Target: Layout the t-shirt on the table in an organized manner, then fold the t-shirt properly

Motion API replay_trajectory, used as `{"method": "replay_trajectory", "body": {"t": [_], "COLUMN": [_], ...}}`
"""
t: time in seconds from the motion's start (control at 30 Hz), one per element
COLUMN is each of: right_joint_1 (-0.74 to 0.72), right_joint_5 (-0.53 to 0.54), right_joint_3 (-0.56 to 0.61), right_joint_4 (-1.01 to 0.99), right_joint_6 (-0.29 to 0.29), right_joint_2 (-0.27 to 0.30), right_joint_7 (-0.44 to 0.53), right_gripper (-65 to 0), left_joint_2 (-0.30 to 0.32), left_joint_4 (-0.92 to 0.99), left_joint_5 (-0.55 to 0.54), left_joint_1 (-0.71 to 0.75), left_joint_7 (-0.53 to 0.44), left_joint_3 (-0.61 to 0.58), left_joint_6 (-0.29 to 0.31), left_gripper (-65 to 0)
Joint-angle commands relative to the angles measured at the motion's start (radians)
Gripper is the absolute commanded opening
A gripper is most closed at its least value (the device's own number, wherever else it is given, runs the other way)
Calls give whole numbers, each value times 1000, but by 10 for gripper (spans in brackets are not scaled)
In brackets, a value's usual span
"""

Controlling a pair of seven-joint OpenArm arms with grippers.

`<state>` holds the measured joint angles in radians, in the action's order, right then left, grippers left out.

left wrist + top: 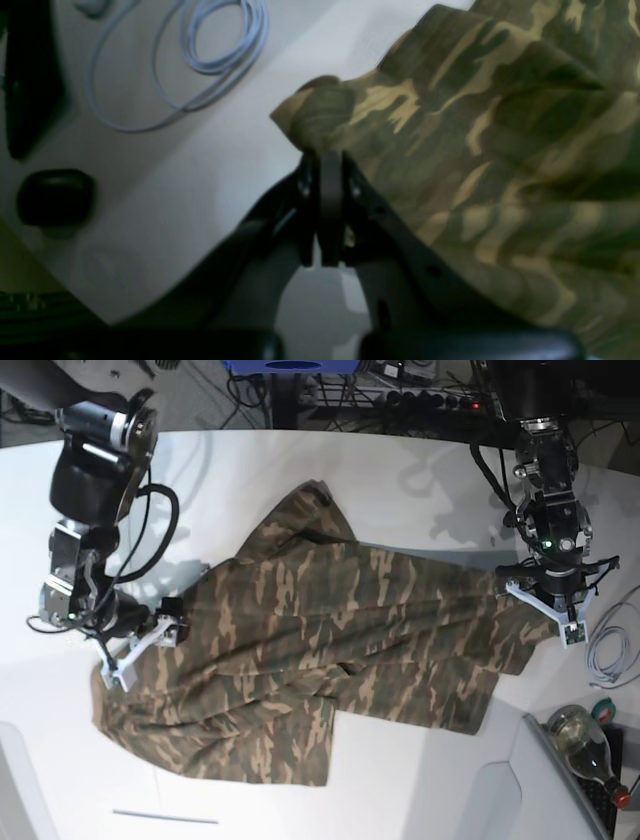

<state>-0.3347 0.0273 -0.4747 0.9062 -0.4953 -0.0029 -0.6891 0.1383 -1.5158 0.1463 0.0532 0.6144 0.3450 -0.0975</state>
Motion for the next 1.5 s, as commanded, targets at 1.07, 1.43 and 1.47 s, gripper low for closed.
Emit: {"method": "replay_trajectory", "body": {"t": [1.07,1.43,1.47], "right_joint_1": [-73,187,181], "right_joint_5": [15,16,16], "right_joint_3": [597,264,259], "right_joint_4": [385,551,541], "right_joint_6": [516,317,317], "right_joint_2": [-39,-44,-53], "right_joint_7": [-343,-171,-168], "right_gripper": [-278,-281,-281], "left_joint_2": [-44,-45,-45], "left_joint_4": [-102,-101,-101], "left_joint_5": [11,5,5], "left_joint_1": [139,132,132], "left_joint_7": [-18,-18,-18], "left_joint_3": [-157,-82,-82], "left_joint_6": [-6,-5,-5], "left_gripper": [-650,-650,-650]}}
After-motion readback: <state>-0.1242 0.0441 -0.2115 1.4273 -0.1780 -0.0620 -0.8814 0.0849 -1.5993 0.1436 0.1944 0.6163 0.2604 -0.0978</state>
